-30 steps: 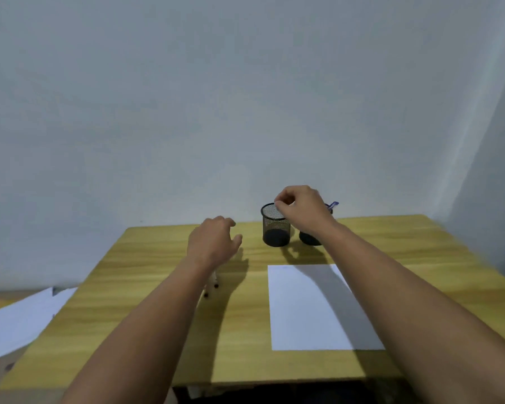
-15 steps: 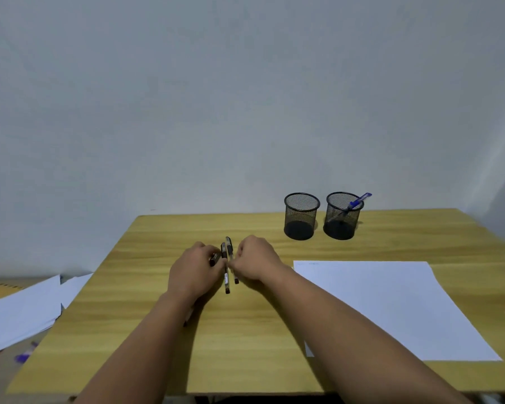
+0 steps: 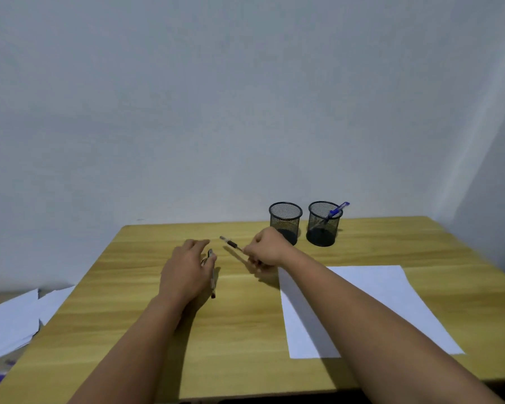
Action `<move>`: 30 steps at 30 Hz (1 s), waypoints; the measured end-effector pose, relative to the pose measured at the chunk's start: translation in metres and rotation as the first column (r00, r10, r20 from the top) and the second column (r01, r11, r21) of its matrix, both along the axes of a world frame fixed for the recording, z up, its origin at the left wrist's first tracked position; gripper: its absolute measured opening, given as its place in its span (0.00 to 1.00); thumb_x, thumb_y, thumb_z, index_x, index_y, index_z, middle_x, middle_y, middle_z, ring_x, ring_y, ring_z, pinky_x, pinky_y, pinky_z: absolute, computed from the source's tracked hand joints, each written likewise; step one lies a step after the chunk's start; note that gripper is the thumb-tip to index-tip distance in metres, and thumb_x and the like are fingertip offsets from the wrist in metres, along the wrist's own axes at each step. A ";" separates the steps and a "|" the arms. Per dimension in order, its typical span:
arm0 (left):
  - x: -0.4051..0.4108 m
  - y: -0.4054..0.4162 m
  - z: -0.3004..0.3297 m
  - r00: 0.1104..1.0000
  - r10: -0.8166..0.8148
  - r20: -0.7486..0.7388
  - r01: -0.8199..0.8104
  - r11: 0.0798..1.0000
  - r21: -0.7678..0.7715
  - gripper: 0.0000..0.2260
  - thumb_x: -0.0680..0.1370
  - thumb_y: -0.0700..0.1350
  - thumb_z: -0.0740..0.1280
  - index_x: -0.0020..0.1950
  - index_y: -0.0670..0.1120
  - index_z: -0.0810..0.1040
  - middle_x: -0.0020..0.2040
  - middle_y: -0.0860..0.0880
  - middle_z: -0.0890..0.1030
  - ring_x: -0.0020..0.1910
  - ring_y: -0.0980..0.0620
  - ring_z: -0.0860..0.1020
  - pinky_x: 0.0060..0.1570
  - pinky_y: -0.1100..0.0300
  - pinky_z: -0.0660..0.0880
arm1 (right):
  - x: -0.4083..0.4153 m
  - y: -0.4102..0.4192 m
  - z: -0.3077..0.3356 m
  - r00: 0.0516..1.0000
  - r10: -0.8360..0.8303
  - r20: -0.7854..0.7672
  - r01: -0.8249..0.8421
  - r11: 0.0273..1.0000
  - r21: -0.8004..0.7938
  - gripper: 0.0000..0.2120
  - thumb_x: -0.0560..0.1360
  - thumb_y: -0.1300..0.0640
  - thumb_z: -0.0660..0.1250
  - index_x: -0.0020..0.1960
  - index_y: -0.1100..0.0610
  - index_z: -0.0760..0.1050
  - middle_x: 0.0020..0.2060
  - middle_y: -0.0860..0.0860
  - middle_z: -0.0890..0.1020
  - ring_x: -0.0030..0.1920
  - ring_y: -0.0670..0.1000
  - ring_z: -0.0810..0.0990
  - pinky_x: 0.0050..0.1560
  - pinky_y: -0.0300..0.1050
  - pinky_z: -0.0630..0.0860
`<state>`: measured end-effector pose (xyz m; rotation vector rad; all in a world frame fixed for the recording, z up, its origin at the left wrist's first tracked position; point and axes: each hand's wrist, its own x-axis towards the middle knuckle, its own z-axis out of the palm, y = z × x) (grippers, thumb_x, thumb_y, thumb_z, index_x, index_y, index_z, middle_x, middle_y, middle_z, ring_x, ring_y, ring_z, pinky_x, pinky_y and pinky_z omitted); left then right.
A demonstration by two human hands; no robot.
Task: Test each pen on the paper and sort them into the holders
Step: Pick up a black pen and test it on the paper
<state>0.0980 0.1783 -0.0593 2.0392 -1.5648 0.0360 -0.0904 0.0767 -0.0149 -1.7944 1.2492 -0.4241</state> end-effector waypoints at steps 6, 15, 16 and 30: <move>-0.033 -0.005 0.033 0.976 -0.178 0.125 0.190 0.977 -0.092 0.12 0.81 0.50 0.68 0.63 0.52 0.82 0.56 0.53 0.83 0.56 0.47 0.78 0.49 0.52 0.75 | -0.054 0.010 0.031 0.959 -0.040 0.281 -0.011 0.984 0.177 0.06 0.81 0.61 0.74 0.52 0.64 0.84 0.37 0.54 0.83 0.32 0.48 0.81 0.31 0.41 0.80; -0.106 -0.010 0.072 0.918 -0.397 -0.012 0.383 0.892 -0.238 0.08 0.81 0.48 0.69 0.56 0.48 0.85 0.48 0.53 0.85 0.49 0.52 0.80 0.50 0.51 0.77 | -0.086 0.026 0.052 0.756 -0.309 0.578 0.242 0.951 0.192 0.13 0.85 0.51 0.66 0.48 0.56 0.82 0.31 0.48 0.79 0.26 0.46 0.75 0.28 0.39 0.73; -0.112 -0.009 0.076 0.915 -0.401 -0.042 0.383 0.896 -0.225 0.08 0.81 0.48 0.69 0.55 0.48 0.85 0.48 0.53 0.86 0.48 0.52 0.81 0.50 0.52 0.78 | -0.087 0.024 0.052 0.733 -0.337 0.591 0.293 0.940 0.174 0.14 0.86 0.50 0.65 0.47 0.56 0.82 0.30 0.48 0.78 0.25 0.46 0.74 0.28 0.39 0.72; -0.109 0.004 0.024 0.985 -0.169 -0.035 0.172 0.975 0.141 0.10 0.81 0.53 0.63 0.45 0.54 0.82 0.38 0.55 0.81 0.39 0.49 0.80 0.43 0.53 0.80 | -0.210 -0.038 0.057 0.376 -0.731 0.569 0.789 0.575 0.216 0.22 0.85 0.52 0.59 0.35 0.56 0.79 0.34 0.56 0.79 0.26 0.53 0.68 0.26 0.43 0.63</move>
